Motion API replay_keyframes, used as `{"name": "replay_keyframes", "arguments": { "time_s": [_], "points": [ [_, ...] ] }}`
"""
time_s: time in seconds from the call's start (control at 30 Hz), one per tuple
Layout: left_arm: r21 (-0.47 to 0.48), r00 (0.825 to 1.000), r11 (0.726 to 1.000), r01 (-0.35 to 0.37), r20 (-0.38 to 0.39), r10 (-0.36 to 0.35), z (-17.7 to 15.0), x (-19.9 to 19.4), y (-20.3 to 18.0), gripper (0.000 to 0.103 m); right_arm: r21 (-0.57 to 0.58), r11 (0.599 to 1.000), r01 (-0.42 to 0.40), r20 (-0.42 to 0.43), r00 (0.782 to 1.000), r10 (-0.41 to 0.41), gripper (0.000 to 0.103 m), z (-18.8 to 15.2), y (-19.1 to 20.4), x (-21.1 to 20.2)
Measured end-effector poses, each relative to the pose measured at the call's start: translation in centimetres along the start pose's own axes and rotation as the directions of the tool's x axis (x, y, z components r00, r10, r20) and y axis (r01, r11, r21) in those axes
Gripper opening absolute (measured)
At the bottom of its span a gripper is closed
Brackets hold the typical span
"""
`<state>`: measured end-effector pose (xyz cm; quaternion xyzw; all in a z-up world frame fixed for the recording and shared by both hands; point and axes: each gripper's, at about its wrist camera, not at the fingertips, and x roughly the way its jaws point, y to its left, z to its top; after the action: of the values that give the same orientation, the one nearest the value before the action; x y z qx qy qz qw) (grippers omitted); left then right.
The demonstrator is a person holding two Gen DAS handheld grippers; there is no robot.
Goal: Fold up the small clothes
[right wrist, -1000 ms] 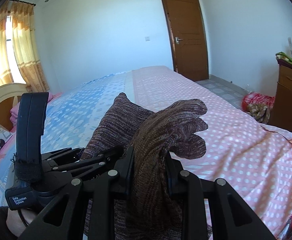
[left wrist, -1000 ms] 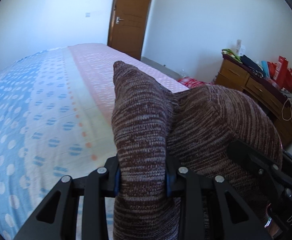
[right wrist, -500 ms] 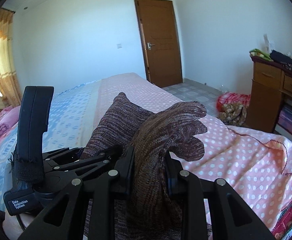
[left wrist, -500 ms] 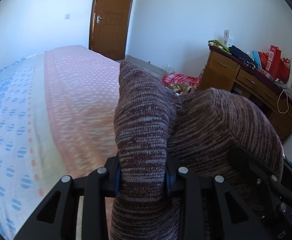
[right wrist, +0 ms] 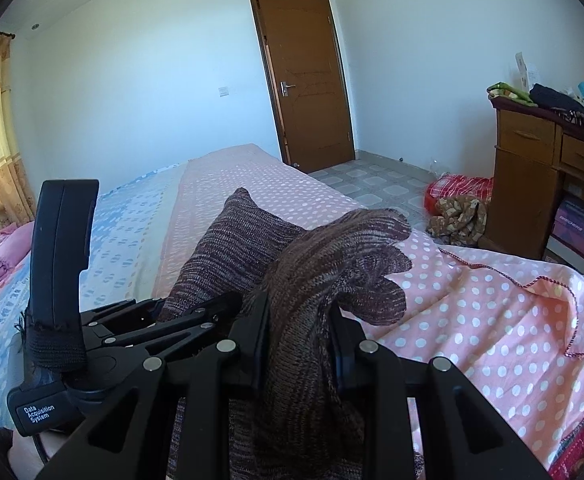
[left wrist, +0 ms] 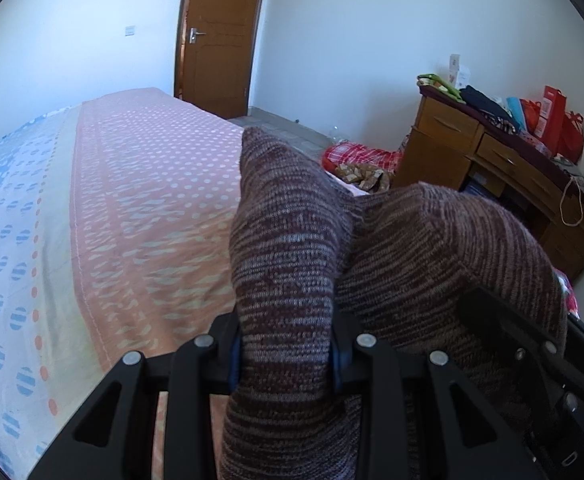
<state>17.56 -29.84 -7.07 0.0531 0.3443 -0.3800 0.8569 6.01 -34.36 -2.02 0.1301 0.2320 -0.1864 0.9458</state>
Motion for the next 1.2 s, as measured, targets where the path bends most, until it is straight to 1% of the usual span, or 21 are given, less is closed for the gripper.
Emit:
{"name": "replay_keyframes", "arguments": {
  "time_s": [0.1,0.2,0.3,0.37,0.5,0.57,0.63,0.73,0.87,1.03,1.2],
  "points": [
    [-0.007,1.0,1.0,-0.017,0.015,0.017,-0.1,0.7,0.2,0.033,-0.027,1.0,-0.008,0.004,1.0,0.008,0.025,0.4,0.2,0.9],
    [-0.022,0.999,0.999,-0.037,0.007,0.037,-0.3,1.8,0.5,0.033,-0.035,0.999,0.003,-0.026,1.0,-0.003,0.025,0.3,-0.3,2.6],
    [-0.041,0.999,0.998,-0.039,-0.033,0.037,-0.7,3.3,0.6,0.033,-0.017,1.0,0.017,-0.068,0.998,-0.018,0.025,-0.3,-1.2,4.3],
    [-0.031,0.998,0.998,-0.049,-0.028,0.048,-1.1,3.5,0.6,0.033,-0.009,0.999,0.037,-0.087,0.996,-0.038,0.025,-0.9,-1.8,5.0],
    [-0.019,0.998,0.998,-0.055,-0.024,0.055,-1.0,3.4,0.3,0.034,0.01,0.999,0.045,-0.109,0.993,-0.044,0.025,-1.5,-2.7,5.6],
    [-0.02,0.998,0.998,-0.062,-0.028,0.061,-1.2,3.6,0.3,0.036,0.018,0.998,0.052,-0.125,0.991,-0.049,0.025,-1.6,-2.9,5.9],
    [-0.028,0.997,0.998,-0.064,-0.038,0.062,-1.2,4.0,0.4,0.041,0.038,0.998,0.056,-0.15,0.988,-0.049,0.025,-1.7,-3.4,6.4],
    [-0.05,0.997,0.997,-0.054,-0.056,0.052,-0.8,4.6,0.5,0.046,0.08,0.995,0.05,-0.183,0.982,-0.035,0.025,-1.8,-4.1,6.8],
    [-0.045,0.995,0.998,-0.053,-0.082,0.05,-0.7,4.9,0.5,0.049,0.119,0.992,0.049,-0.216,0.976,-0.022,0.025,-2.0,-4.8,7.2],
    [-0.061,0.994,0.998,-0.029,-0.108,0.022,-0.7,5.3,1.1,0.051,0.112,0.992,0.066,-0.232,0.972,-0.038,0.026,-2.0,-4.6,7.6],
    [-0.117,0.99,0.993,0.018,-0.135,-0.034,-0.8,5.5,2.2,0.054,0.113,0.991,0.073,-0.244,0.969,-0.043,0.027,-2.2,-4.6,7.9]
  ]
}}
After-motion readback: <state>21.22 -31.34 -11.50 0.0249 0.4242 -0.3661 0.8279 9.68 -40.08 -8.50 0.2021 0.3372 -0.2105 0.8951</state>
